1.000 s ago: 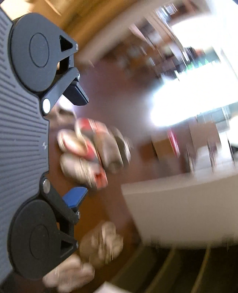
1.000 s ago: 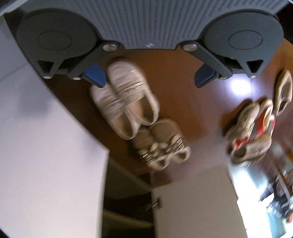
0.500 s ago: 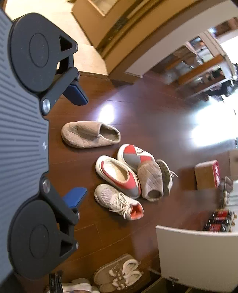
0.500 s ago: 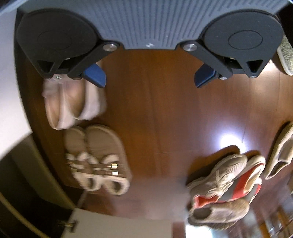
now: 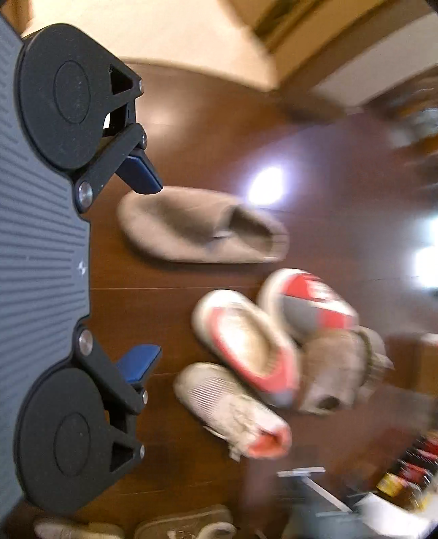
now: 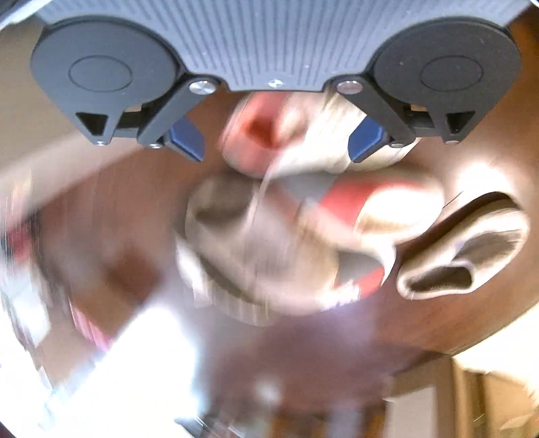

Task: Organize scattered shoes
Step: 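Move the right gripper to the pile and grasp a white pink-lined sneaker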

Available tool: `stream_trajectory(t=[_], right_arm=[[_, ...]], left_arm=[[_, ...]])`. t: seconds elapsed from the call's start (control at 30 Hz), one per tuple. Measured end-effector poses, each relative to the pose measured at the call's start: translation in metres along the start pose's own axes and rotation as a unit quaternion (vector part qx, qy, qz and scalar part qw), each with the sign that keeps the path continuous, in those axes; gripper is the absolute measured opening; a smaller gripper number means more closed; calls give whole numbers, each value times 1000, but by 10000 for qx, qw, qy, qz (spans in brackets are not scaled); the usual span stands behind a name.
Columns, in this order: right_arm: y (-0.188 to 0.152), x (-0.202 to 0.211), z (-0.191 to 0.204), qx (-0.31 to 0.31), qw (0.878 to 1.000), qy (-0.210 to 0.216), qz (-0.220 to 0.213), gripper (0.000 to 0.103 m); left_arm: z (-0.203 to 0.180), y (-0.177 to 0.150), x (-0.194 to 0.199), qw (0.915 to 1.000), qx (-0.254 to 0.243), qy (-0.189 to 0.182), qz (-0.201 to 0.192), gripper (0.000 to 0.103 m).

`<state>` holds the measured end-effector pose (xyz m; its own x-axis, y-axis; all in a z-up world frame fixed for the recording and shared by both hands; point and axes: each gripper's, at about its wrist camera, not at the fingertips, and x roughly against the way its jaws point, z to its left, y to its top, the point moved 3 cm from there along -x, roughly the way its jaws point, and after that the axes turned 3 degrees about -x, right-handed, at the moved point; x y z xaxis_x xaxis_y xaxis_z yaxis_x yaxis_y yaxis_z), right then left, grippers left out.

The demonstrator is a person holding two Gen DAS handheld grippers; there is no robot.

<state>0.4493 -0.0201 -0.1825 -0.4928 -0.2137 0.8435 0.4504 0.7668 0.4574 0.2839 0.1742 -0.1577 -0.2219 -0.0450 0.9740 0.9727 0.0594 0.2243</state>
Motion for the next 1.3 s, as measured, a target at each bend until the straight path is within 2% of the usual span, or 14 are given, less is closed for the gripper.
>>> stream_trajectory(t=[0.13, 0.3, 0.4, 0.5, 0.57, 0.63, 0.67, 0.7, 0.77, 0.87, 0.97, 1.07, 1.17, 1.3], right_arm=[[93, -55, -26, 1671, 9854, -188, -284, 86], [152, -126, -32, 2164, 9757, 75, 339, 85], [157, -161, -20, 2544, 9628, 355, 835, 84], [156, -192, -14, 2914, 9469, 412, 1297, 84], [155, -214, -12, 2925, 9435, 407, 1503, 84], [151, -230, -10, 2705, 9474, 477, 1640, 84], [147, -236, -9, 2572, 9502, 496, 1687, 80], [143, -240, -8, 2425, 9528, 505, 1757, 70], [134, -240, -3, 2511, 9512, 496, 1724, 59], [123, -222, 1, 2812, 9476, 394, 1467, 47], [111, -191, -5, 2875, 9538, 61, 876, 42], [87, -127, -21, 2535, 9664, -337, -254, 38], [46, -61, -16, 2475, 9599, -661, -1138, 36], [-32, 22, 20, 2680, 9385, -1014, -1926, 34]], left_arm=[[33, 7, -20, 9985, 483, 91, 227, 97], [60, 7, -26, 9961, 869, 94, 154, 97], [68, 3, -31, 9953, 955, 93, 162, 97], [82, -3, -39, 9932, 1128, 125, 273, 97], [87, -6, -45, 9921, 1192, 135, 353, 97], [89, -7, -50, 9913, 1237, 110, 427, 97], [89, -7, -53, 9911, 1252, 88, 453, 97], [88, -8, -54, 9909, 1258, 53, 484, 97], [84, -10, -52, 9911, 1236, 6, 501, 97], [73, -12, -49, 9922, 1146, -34, 483, 97], [59, -14, -40, 9938, 1055, -92, 329, 97], [44, -19, -36, 9946, 981, -138, 302, 97], [27, -28, -34, 9950, 905, -202, 378, 97], [0, -42, -24, 9965, 691, -243, 413, 97]])
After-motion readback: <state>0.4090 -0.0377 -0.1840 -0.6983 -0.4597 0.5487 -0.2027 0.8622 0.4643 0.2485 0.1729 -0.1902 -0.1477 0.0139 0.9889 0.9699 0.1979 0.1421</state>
